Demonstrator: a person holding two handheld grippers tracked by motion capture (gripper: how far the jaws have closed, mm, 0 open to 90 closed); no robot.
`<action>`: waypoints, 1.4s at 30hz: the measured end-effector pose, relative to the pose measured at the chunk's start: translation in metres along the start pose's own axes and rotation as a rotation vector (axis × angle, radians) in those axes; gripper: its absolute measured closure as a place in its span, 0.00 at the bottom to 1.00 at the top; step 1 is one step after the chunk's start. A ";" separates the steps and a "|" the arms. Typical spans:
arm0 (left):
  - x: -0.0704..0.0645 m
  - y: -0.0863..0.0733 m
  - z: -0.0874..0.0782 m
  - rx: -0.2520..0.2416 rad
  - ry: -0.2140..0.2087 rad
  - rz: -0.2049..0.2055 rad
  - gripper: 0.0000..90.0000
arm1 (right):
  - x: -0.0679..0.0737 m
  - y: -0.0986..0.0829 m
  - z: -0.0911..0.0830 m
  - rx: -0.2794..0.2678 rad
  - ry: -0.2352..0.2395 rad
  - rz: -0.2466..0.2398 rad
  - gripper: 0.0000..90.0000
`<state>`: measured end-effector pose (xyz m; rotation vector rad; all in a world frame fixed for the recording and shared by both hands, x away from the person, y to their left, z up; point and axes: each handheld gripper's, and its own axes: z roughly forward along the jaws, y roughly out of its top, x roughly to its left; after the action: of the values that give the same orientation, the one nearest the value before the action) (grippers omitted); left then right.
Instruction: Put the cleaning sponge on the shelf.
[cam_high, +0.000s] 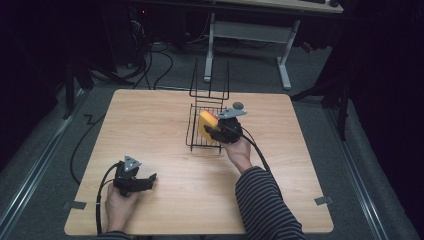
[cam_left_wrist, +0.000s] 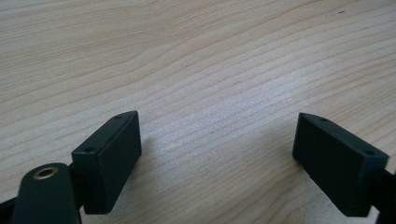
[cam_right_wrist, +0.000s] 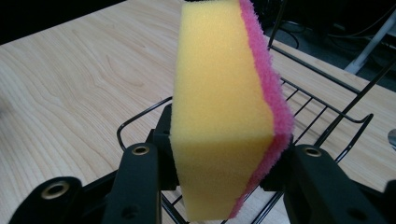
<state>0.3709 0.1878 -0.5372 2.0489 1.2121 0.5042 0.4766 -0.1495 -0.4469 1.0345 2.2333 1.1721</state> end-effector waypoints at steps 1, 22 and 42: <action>0.000 0.000 0.000 0.000 0.000 0.000 0.18 | -0.001 -0.001 0.002 0.002 0.001 0.006 0.67; 0.000 0.000 0.000 0.000 0.000 0.000 0.18 | -0.007 -0.005 0.016 0.031 0.003 0.041 0.66; 0.000 0.000 0.000 0.000 0.000 0.000 0.18 | -0.008 -0.007 0.016 0.041 0.008 0.063 0.39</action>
<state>0.3709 0.1878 -0.5372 2.0492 1.2120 0.5045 0.4893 -0.1503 -0.4608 1.1261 2.2544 1.1635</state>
